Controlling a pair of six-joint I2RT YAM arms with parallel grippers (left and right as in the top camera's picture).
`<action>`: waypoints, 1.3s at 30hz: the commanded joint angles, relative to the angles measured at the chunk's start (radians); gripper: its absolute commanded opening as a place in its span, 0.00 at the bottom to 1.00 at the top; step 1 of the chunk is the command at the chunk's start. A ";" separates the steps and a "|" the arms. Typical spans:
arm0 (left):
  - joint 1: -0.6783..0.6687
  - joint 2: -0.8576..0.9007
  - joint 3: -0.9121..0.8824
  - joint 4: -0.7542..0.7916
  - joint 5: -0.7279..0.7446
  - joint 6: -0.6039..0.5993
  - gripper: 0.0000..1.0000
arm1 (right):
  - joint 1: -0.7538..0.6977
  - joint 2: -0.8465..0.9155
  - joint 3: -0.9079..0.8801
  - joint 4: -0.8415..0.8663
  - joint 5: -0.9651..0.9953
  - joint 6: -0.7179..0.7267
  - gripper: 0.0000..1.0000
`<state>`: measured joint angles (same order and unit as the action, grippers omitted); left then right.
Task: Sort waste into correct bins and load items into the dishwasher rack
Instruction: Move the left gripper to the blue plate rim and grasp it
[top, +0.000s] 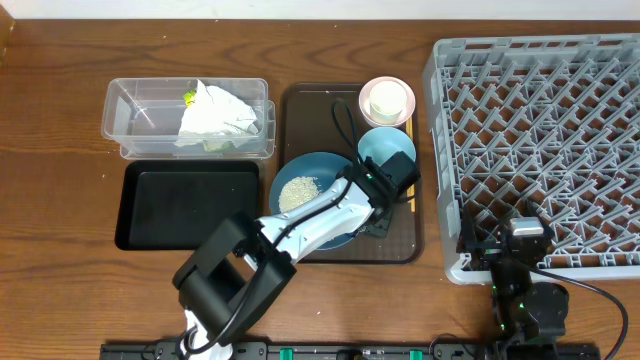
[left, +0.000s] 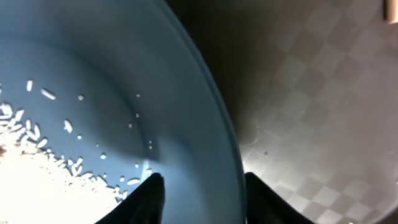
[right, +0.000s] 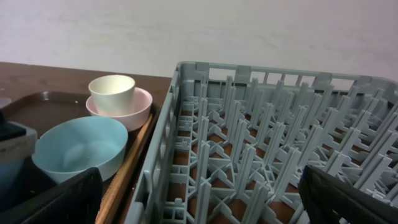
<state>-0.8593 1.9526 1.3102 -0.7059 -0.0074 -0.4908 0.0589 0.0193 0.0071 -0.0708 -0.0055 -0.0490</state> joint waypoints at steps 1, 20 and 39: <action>0.001 0.012 -0.003 -0.002 -0.015 0.010 0.41 | -0.014 -0.001 -0.002 -0.004 -0.006 -0.011 0.99; 0.001 0.008 -0.003 -0.012 -0.015 0.010 0.34 | -0.014 -0.002 -0.002 -0.004 -0.006 -0.012 0.99; 0.001 -0.040 -0.003 -0.014 -0.015 0.010 0.35 | -0.014 -0.001 -0.002 -0.004 -0.006 -0.011 0.99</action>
<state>-0.8593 1.9461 1.3098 -0.7147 -0.0067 -0.4900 0.0589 0.0193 0.0071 -0.0708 -0.0055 -0.0490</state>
